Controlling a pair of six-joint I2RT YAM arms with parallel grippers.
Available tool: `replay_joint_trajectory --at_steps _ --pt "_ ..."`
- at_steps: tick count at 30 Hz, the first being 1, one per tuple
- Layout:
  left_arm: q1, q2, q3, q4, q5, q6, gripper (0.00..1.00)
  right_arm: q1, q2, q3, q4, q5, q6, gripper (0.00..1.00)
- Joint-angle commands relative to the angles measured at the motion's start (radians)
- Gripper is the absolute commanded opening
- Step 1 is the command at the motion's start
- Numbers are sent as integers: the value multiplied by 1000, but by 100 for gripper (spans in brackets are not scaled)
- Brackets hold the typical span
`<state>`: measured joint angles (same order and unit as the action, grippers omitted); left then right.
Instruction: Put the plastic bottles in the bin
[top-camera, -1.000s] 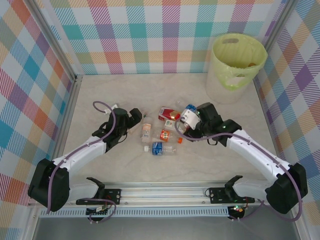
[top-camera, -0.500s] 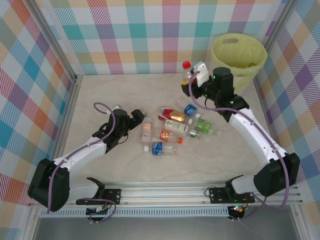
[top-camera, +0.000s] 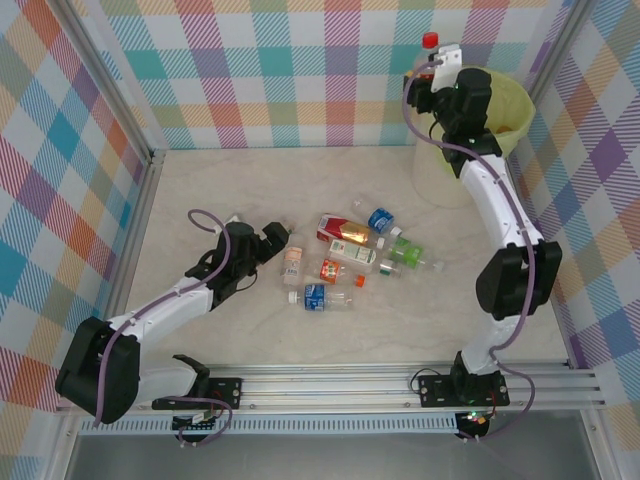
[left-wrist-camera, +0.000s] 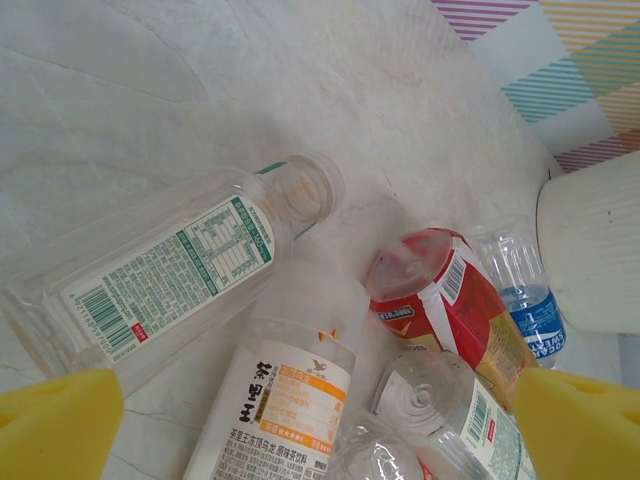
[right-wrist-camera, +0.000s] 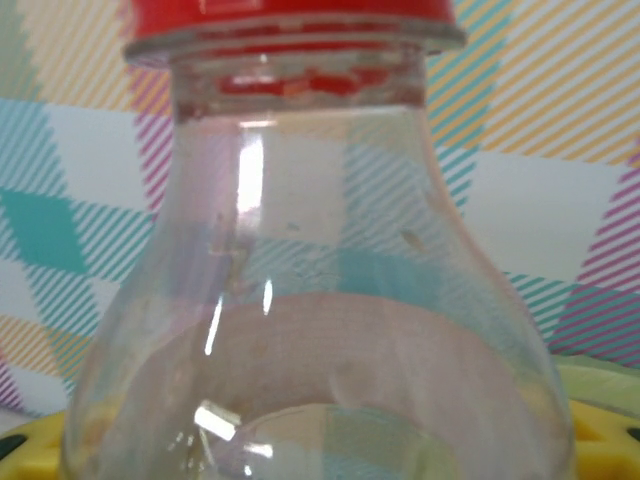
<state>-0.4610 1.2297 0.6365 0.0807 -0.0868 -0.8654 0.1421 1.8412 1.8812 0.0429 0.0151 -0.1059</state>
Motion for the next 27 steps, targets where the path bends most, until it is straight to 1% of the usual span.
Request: replay_joint_trajectory --at_steps 1,4,6,11,15,17,20,22,25,27 --pt "15 12 30 -56 8 -46 100 -54 85 140 -43 131 100 55" --pt "17 30 57 -101 7 -43 100 -74 162 238 -116 183 122 55" --pt "16 26 42 -78 11 -46 100 -81 217 319 -187 230 126 59" --pt "16 5 27 -62 11 -52 100 -87 327 484 -305 342 120 62" --pt "19 -7 17 -68 11 -50 100 -87 390 603 -435 378 182 73" --pt "21 -10 17 -75 16 -48 100 -87 387 605 -445 374 188 78" --pt "22 -10 14 -79 23 -46 100 -86 366 605 -467 336 188 87" --pt "24 -10 14 -77 25 -46 100 -85 346 594 -481 325 192 90" --pt "25 -5 17 -79 26 -46 100 -80 287 522 -465 310 186 94" --pt "26 -2 20 -81 27 -45 100 -76 227 430 -424 279 183 98"
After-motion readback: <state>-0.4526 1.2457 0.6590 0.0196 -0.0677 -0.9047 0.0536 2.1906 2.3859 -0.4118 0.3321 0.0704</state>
